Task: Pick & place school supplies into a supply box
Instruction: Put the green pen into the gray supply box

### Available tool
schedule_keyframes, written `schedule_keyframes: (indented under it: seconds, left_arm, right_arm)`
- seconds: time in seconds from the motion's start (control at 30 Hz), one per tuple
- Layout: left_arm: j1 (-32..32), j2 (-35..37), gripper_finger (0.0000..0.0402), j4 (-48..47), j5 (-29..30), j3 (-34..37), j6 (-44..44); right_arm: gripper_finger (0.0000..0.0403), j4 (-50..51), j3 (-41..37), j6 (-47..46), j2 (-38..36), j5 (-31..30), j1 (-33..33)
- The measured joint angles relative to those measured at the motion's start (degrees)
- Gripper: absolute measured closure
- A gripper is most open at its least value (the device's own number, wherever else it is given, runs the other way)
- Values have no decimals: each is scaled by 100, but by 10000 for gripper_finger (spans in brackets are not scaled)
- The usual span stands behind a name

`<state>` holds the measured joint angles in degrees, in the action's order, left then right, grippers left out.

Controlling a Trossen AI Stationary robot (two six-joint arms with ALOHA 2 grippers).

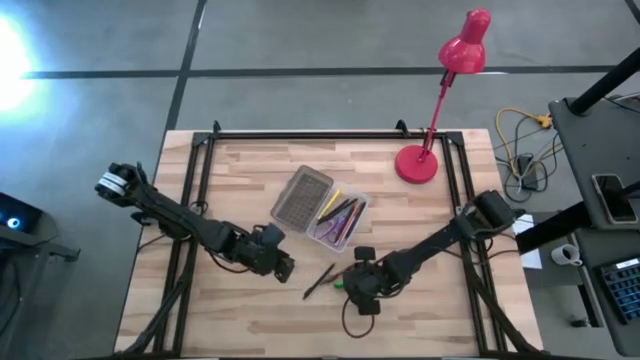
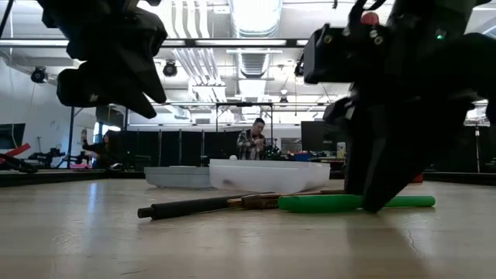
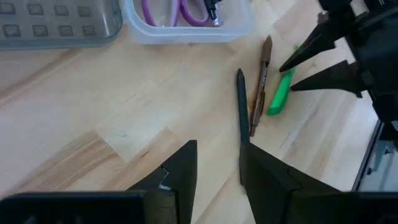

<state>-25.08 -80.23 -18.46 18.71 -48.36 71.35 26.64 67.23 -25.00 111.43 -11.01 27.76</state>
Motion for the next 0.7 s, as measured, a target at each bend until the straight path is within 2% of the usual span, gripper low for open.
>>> schedule_keyframes:
  seconds: [0.2,0.37,0.53,0.7]
  left_arm:
    - [-41,-20,297,11,132,-24,-2]
    - [-41,-20,297,4,146,-17,-15]
    - [-41,-20,297,7,400,-11,-28]
    - [-41,-20,297,6,410,-9,-111]
  right_arm:
    - [271,-6,28,-2,132,327,-169]
    - [320,62,28,-3,132,363,-176]
    - [375,94,26,-5,130,615,-188]
    - [384,139,23,-241,68,887,-200]
